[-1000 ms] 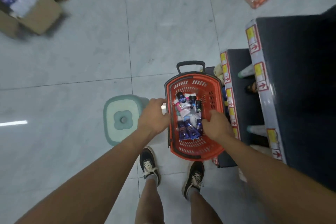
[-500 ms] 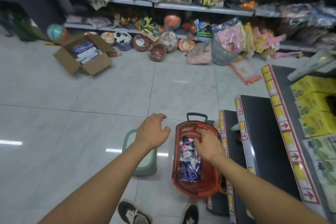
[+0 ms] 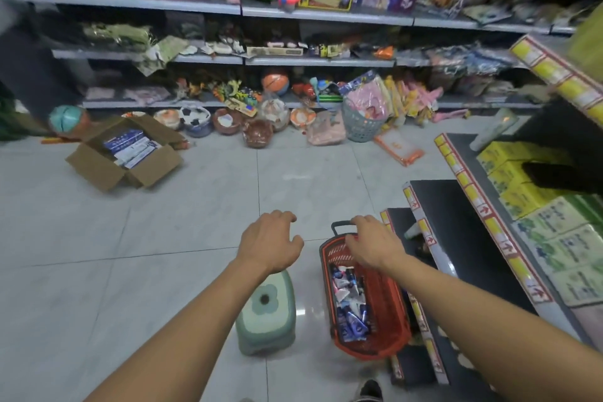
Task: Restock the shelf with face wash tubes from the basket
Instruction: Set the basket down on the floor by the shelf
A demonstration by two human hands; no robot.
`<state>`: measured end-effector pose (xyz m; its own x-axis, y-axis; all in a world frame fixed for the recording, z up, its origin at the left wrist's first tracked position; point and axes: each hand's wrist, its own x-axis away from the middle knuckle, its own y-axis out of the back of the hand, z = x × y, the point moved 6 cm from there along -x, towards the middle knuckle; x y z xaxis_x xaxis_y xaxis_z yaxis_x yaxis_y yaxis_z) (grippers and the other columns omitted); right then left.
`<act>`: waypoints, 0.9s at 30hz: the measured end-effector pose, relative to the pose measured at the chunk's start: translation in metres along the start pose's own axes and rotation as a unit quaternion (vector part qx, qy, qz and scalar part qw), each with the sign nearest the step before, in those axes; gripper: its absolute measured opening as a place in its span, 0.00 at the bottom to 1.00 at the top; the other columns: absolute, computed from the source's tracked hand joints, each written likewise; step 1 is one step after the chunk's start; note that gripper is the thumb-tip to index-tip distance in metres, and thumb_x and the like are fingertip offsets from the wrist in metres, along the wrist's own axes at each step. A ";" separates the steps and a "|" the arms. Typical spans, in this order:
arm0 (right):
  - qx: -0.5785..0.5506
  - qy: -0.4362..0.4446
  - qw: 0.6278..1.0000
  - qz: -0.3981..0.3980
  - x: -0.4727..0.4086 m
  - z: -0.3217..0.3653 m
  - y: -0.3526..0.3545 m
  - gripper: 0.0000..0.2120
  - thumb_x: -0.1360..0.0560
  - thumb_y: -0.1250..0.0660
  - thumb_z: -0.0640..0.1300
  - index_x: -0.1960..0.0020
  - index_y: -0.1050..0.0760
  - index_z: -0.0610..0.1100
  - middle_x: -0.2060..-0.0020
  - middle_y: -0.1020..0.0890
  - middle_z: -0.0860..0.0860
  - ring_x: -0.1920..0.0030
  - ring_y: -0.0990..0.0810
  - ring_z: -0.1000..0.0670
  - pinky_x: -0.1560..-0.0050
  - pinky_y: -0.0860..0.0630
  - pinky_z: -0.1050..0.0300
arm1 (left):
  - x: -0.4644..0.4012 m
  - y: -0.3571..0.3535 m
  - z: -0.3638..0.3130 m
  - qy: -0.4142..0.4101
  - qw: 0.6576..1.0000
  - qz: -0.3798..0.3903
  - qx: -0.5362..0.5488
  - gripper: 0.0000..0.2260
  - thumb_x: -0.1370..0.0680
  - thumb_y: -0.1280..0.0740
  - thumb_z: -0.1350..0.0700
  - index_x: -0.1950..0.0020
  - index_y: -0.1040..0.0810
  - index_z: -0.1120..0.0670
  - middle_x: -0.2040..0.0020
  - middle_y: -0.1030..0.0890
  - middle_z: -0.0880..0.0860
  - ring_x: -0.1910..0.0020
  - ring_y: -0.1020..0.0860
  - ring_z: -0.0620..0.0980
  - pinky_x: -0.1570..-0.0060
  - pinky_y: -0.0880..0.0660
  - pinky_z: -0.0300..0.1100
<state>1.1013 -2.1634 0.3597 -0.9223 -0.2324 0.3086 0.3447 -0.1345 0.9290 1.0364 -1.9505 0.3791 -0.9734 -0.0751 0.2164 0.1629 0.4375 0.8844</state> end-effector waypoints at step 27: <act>-0.218 -0.284 0.929 -0.091 0.053 -0.209 -0.003 0.18 0.22 0.41 0.53 0.38 0.24 0.46 0.42 0.22 0.46 0.41 0.21 0.41 0.46 0.24 0.50 | -0.126 -0.078 -0.226 -0.266 0.932 0.157 -0.187 0.24 0.22 0.38 0.41 0.28 0.26 0.48 0.34 0.20 0.50 0.36 0.22 0.52 0.42 0.22 0.49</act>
<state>1.0875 -2.3766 0.3309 -0.8723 0.3622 0.3285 0.0979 -0.5288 0.8431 1.1828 -2.1775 0.3766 -0.7938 0.5036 0.3411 0.4015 0.0125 0.9158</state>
